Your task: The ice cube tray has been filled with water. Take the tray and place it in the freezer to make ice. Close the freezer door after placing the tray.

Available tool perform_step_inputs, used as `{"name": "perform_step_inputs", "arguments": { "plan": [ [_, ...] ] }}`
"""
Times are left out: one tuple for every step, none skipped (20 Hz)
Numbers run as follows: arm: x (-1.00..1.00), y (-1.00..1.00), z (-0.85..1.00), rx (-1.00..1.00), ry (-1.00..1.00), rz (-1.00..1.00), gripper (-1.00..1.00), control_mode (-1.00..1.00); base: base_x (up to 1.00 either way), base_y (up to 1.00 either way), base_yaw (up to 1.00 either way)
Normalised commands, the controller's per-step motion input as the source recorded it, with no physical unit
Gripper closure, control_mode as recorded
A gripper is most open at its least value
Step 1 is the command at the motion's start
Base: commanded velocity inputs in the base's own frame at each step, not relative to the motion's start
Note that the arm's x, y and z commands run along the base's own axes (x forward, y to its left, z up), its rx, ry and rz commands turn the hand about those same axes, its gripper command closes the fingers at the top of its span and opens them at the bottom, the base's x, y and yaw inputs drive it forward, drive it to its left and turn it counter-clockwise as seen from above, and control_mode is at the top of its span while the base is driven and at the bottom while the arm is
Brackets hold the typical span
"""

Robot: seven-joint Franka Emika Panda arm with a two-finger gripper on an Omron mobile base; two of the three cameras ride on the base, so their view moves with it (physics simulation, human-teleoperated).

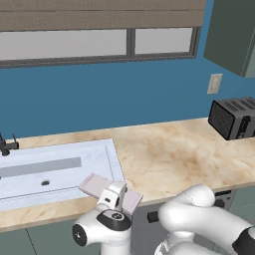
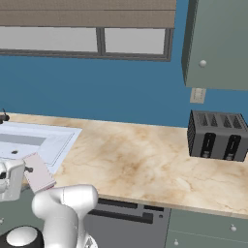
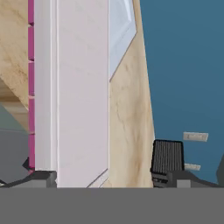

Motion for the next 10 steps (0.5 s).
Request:
{"name": "perform_step_inputs", "arguments": {
  "plan": [
    [0.0, 0.36, -0.19, 0.0, 0.0, -0.06, -1.0, -1.0, 0.0, 0.0, 0.0],
    [0.0, 0.41, -0.17, 0.0, 0.0, -0.05, -1.0, -1.0, 0.0, 0.0, 0.0],
    [0.0, 0.44, -0.14, 0.0, 0.0, -0.03, -1.0, -1.0, 0.0, 0.0, 0.0],
    [0.0, 0.44, -0.14, 0.0, 0.0, -0.03, -1.0, -1.0, 0.0, 0.0, 0.0],
    [0.0, 0.41, -0.18, -0.01, 0.0, -0.02, -1.0, -1.0, 0.0, 0.0, 0.0],
    [0.0, 0.36, -0.24, -0.04, 0.01, -0.01, -1.0, -1.0, 0.0, 0.0, 0.0],
    [0.0, 0.31, -0.32, -0.08, 0.0, 0.0, -1.0, -1.0, 0.0, 0.0, 0.0],
    [0.03, 0.23, -0.38, -0.11, 0.0, 0.0, -1.0, -1.0, 0.0, 0.0, 0.0],
    [0.09, 0.2, -0.41, -0.12, 0.0, -0.01, -1.0, -1.0, 0.0, 0.0, 0.0],
    [0.11, 0.17, -0.41, -0.13, 0.0, -0.02, -1.0, -1.0, 0.0, 0.0, 0.0]
  ]
}}
